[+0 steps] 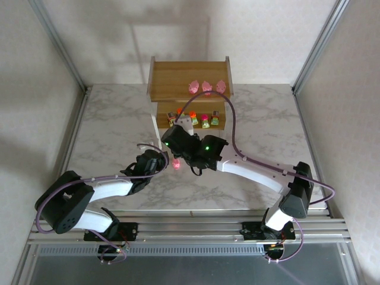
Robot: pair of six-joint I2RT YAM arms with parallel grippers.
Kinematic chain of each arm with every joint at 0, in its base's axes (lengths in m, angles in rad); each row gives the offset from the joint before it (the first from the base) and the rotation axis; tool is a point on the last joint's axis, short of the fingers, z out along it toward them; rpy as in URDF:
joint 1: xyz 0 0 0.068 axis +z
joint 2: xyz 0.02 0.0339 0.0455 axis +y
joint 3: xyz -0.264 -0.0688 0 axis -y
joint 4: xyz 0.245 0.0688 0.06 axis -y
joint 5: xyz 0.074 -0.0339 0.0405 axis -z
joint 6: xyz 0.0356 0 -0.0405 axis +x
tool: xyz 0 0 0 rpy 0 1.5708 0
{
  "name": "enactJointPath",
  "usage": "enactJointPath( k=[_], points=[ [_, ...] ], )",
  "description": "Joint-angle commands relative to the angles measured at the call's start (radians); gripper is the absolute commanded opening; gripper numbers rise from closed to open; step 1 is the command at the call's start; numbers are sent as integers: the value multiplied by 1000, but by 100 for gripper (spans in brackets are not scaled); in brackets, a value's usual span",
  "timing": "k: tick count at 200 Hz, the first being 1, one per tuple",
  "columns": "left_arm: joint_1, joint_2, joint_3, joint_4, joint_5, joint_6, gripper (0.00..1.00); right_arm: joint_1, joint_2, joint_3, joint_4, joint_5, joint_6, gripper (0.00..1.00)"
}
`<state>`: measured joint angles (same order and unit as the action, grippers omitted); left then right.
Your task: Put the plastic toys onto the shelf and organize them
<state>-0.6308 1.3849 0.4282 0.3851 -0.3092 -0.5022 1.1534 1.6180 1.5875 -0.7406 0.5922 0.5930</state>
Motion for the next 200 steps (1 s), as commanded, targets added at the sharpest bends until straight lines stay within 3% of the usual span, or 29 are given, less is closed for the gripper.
enactJointPath(
  k=[1,79,131,176,200],
  points=[
    [9,-7,14,-3,2,-16,75,17,-20,104,-84,59,-65,15],
    [9,-12,12,-3,2,-16,75,21,41,434,-155,85,-208,14],
    [10,-15,12,-6,8,-18,75,17,167,697,-198,118,-312,15],
    [9,-24,11,-7,13,-19,75,-62,386,1067,-367,105,-307,13],
    [9,-30,9,-8,15,-18,75,-117,449,1146,-387,63,-297,14]
  ],
)
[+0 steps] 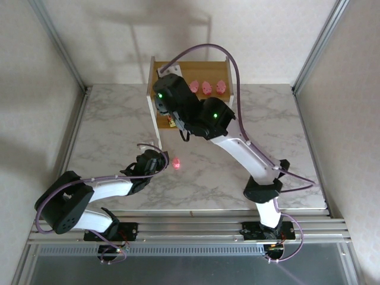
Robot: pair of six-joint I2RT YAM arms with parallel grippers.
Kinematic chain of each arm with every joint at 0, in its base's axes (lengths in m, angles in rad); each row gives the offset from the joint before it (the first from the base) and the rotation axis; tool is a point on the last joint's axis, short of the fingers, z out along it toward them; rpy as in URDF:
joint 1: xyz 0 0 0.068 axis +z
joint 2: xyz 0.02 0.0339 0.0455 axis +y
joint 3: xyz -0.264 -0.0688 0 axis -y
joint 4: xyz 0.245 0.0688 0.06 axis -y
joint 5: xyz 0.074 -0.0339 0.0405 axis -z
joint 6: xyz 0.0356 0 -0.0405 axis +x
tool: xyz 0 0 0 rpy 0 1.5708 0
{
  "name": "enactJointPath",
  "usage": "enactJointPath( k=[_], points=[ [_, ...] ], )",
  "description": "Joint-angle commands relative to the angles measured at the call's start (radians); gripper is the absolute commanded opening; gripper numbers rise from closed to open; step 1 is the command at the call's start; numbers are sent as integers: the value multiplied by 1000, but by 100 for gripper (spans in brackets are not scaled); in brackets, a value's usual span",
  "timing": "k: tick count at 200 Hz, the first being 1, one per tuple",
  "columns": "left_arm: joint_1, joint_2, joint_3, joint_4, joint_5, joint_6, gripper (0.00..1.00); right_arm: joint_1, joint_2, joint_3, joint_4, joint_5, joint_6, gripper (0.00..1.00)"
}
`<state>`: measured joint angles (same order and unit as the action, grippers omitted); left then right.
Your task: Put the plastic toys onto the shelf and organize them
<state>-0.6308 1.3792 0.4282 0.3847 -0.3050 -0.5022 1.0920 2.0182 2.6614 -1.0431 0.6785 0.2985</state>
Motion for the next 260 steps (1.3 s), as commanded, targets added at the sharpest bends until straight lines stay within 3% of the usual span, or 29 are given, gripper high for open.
enactJointPath(
  k=[1,23,60,156,260],
  points=[
    [8,-25,9,-8,10,-18,75,-58,50,72,-84,-25,-1,14],
    [9,-28,9,-9,10,-18,75,-97,51,34,-39,-73,12,14],
    [10,-28,9,-9,12,-19,75,-108,72,4,39,-49,-31,14],
    [11,-32,8,-12,6,-18,75,-172,144,-10,43,-37,-23,15],
    [11,-35,6,-8,12,-18,75,-185,119,-80,39,3,0,16]
  ],
)
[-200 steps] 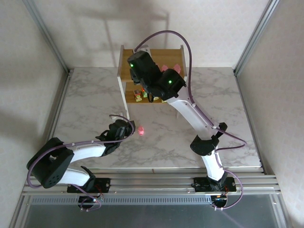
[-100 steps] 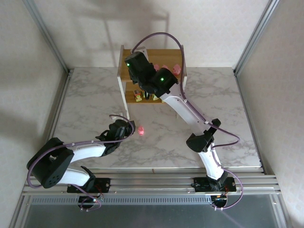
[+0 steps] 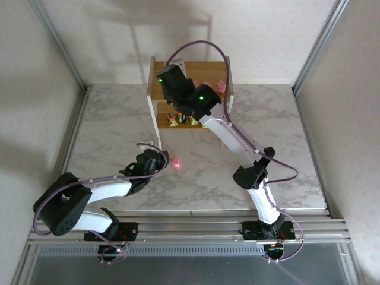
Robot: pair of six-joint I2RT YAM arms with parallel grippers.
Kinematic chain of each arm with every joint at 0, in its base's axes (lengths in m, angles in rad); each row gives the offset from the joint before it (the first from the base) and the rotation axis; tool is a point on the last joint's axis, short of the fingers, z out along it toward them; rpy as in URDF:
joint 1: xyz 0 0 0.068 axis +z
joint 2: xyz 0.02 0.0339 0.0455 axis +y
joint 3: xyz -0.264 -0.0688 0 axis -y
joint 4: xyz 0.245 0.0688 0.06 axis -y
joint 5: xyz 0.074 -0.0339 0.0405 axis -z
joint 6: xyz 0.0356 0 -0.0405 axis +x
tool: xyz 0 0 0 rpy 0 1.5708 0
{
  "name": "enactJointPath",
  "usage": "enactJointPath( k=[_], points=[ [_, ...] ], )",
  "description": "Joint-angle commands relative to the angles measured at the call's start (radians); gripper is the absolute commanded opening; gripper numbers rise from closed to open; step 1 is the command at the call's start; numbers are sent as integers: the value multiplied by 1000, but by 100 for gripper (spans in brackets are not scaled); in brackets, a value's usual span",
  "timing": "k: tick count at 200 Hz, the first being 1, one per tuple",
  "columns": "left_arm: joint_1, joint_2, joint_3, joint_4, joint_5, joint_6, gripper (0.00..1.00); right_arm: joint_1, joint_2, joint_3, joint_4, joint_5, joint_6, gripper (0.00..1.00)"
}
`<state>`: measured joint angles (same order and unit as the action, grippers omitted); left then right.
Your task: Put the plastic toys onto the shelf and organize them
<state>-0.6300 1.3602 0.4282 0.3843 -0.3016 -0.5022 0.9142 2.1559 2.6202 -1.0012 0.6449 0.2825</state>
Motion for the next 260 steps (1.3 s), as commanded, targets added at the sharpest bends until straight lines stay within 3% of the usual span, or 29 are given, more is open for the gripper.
enactJointPath(
  k=[1,156,260],
  points=[
    [11,-16,6,-8,8,-18,75,-8,-20,-40,-2,36,16,16],
    [10,-6,9,-5,15,-20,75,-5,-79,-83,4,34,13,17],
    [12,-1,14,-9,17,-18,75,-12,-33,-32,-13,17,1,32]
  ],
)
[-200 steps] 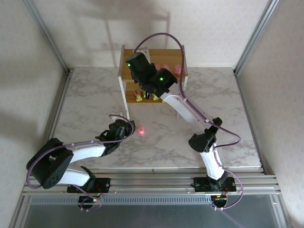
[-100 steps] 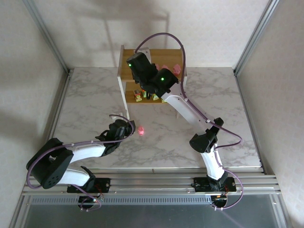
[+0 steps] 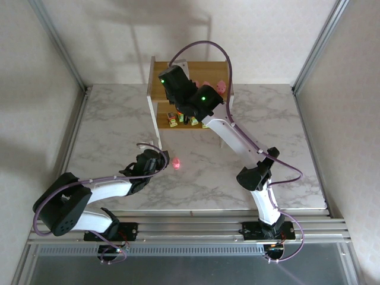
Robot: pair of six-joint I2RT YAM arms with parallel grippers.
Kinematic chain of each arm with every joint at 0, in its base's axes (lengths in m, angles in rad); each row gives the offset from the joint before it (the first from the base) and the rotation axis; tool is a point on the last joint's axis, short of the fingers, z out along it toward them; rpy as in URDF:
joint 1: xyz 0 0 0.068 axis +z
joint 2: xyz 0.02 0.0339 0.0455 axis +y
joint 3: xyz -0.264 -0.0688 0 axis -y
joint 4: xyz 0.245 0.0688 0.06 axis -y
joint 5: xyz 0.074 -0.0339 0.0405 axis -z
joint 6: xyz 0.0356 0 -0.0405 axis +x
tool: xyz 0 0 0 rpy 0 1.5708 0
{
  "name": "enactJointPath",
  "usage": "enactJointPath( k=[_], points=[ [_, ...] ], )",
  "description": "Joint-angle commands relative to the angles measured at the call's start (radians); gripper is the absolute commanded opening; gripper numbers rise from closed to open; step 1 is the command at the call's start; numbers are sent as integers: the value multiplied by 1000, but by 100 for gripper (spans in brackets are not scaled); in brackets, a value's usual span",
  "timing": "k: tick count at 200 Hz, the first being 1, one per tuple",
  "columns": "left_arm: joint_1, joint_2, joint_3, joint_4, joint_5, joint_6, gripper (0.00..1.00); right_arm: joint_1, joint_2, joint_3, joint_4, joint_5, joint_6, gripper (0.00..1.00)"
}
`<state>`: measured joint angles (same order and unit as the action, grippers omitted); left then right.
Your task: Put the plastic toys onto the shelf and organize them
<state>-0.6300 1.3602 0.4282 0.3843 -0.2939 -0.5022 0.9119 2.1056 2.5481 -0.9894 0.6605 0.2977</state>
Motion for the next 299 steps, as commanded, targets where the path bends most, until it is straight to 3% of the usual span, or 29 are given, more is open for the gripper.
enactJointPath(
  k=[1,49,114,214,248,299],
  points=[
    [12,-1,15,-9,9,-18,75,-10,17,42,-25,1,-14,32],
    [11,4,17,-10,9,-18,75,-9,20,62,-18,-6,-28,40],
    [12,7,18,-11,6,-16,75,-9,25,75,-18,-23,-34,41],
    [9,-23,-8,22,-1,-2,76,14,-139,-1,54,-44,-62,48],
    [-14,-56,-28,37,-29,18,76,41,-285,-178,119,-24,-68,48],
    [-58,-136,-25,-36,-94,5,77,57,-625,-681,250,-28,-35,48]
  ],
)
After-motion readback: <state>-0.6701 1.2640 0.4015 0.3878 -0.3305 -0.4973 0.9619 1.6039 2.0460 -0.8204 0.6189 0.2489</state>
